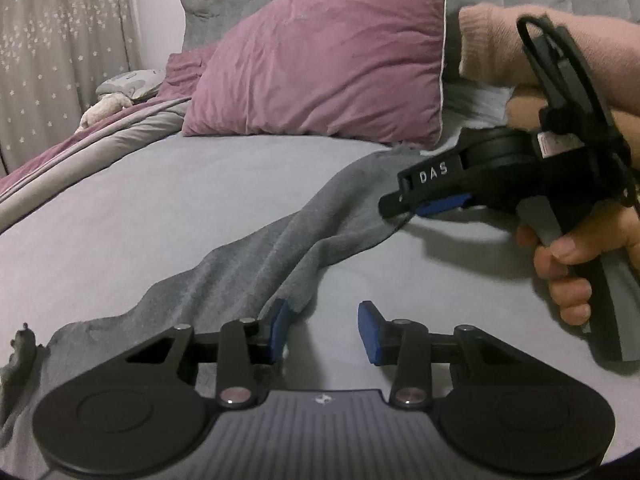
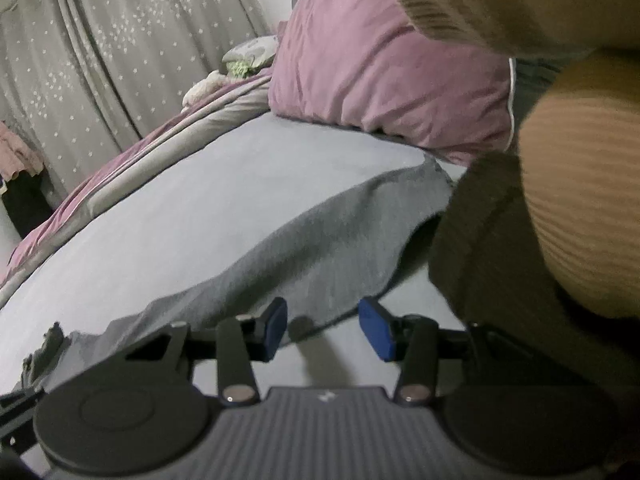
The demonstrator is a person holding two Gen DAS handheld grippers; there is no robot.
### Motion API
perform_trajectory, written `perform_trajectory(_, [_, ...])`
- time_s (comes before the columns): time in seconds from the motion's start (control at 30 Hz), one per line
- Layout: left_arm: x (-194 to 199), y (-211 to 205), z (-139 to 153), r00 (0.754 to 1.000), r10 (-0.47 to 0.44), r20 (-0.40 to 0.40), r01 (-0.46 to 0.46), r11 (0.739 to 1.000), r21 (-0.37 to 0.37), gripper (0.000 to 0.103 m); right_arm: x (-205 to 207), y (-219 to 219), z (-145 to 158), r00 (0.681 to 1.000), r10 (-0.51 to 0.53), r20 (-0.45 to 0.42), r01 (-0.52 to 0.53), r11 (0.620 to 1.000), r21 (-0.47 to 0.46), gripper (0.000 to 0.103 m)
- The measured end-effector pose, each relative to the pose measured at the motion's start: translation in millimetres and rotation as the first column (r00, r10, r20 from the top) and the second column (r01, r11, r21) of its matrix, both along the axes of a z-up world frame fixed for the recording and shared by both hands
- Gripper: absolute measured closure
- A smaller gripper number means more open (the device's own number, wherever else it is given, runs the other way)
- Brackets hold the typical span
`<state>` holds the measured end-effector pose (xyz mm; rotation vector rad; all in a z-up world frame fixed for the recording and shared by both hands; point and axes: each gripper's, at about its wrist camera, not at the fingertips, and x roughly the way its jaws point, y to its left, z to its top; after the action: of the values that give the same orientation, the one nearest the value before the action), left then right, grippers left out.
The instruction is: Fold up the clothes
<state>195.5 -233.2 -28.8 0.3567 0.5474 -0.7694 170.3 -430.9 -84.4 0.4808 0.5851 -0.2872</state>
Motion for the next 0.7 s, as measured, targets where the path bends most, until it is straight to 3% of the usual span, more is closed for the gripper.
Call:
perform_trajectory(0.07, [5,-5,-1,1.000,0.018,-0.002,-0.018,1.000,0.009,0.075,6,0,0,1.000,-0.016,-0.004,0.016,1.000,-0.023,0.076])
perform_trajectory(0.1, [6,-7,-2,1.000,0.031,-0.004,-0.031,0.999,0.009,0.082,9,0,0,1.000,-0.023,-0.009,0.023,0.999,-0.038,0.086])
perform_trajectory(0.17, [10,-10,-2,0.998,0.056,-0.008,-0.056,0.998,0.016,0.092,12,1,1,0.999,-0.028,-0.025,0.026,0.997,-0.075,0.096])
perform_trajectory(0.2, [11,-11,-2,0.998,0.067,-0.008,-0.067,0.998,0.021,0.101,11,1,2,0.999,-0.022,-0.031,0.019,0.996,-0.091,0.097])
perform_trajectory(0.23, [12,-11,-1,0.997,0.074,-0.008,-0.074,0.997,0.021,0.102,10,4,5,0.999,-0.014,-0.042,0.009,0.992,-0.122,0.097])
perform_trajectory(0.33, [6,-9,5,0.998,0.057,-0.012,-0.057,0.998,-0.002,0.102,8,18,14,0.997,-0.002,-0.072,-0.016,0.968,-0.250,0.097])
perform_trajectory(0.47, [-11,-7,9,1.000,-0.025,-0.010,0.025,1.000,0.008,0.102,9,39,24,0.989,0.000,-0.148,-0.062,0.908,-0.414,0.097])
perform_trajectory(0.57, [-16,-8,4,0.997,-0.070,-0.039,0.072,0.997,0.039,0.102,13,50,24,0.976,0.000,-0.217,-0.108,0.866,-0.487,0.097])
perform_trajectory(0.7, [-19,-6,3,0.996,-0.082,-0.037,0.084,0.996,0.042,0.102,16,51,12,0.954,0.001,-0.299,-0.158,0.851,-0.501,0.097])
